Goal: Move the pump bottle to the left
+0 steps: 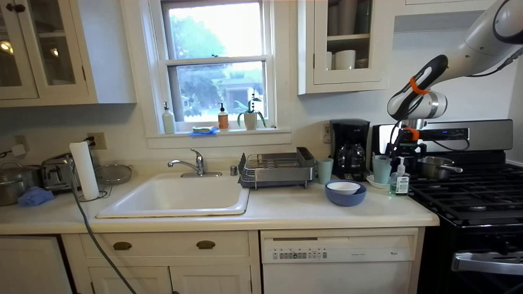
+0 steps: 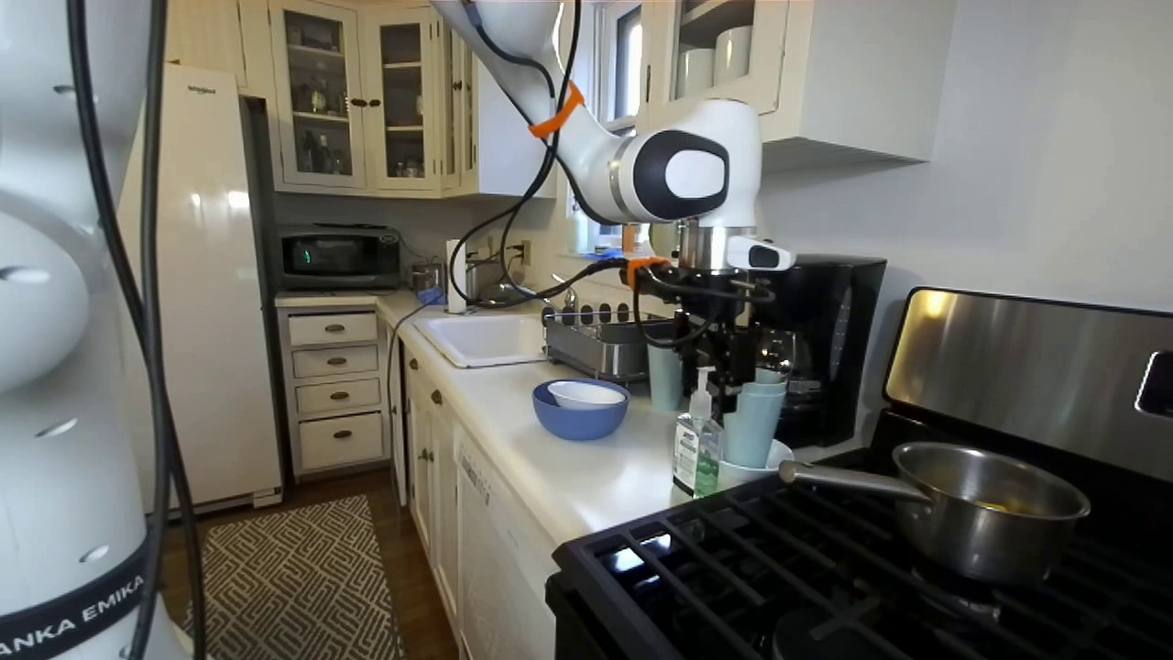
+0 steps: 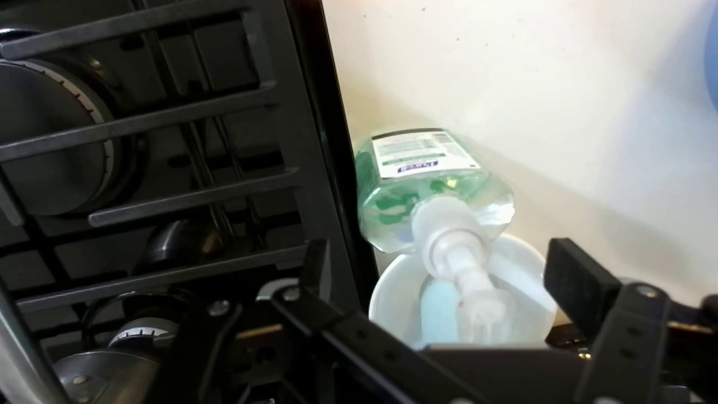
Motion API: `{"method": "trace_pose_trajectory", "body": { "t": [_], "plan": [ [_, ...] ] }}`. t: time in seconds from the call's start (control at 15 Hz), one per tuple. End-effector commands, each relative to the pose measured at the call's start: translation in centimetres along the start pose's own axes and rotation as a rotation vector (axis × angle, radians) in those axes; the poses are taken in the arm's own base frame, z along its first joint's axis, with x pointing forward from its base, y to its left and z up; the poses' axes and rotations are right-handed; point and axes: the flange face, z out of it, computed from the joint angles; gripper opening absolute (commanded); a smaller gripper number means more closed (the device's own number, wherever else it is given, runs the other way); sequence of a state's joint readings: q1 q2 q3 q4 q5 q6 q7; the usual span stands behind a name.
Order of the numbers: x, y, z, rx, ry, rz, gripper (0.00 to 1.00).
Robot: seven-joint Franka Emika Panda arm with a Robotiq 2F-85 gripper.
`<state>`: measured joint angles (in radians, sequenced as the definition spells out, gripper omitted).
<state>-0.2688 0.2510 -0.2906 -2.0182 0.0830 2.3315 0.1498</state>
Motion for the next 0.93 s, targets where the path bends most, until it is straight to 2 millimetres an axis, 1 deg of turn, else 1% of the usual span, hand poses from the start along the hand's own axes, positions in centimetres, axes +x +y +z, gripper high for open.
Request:
{"method": "trace_pose_trajectory", "body": {
  "t": [0.0, 0.07, 0.27, 0.4, 0.53, 0.6, 0.67, 0.73, 0.87],
  "plan": [
    [0.6, 0.0, 0.3, 0.025, 0.004, 0.021, 0.72],
    [0.6, 0.0, 0.3, 0.025, 0.003, 0.023, 0.69],
    [0.5, -0.2, 0.3, 0.027, 0.001, 0.021, 0.48],
    [0.5, -0.3, 0.1, 0.026, 0.001, 0.019, 0.39],
    [0.6, -0.4, 0.2, 0.023, 0.001, 0.017, 0.24],
    [0.6, -0.4, 0.2, 0.024, -0.001, 0.017, 0.18],
    [0.6, -0.5, 0.2, 0.025, -0.003, 0.014, 0.1],
    [0.4, -0.5, -0.1, 0.024, 0.0, 0.005, 0.14],
    [0.0, -0.9, -1.4, 0.017, 0.017, -0.022, 0.13]
  ]
}}
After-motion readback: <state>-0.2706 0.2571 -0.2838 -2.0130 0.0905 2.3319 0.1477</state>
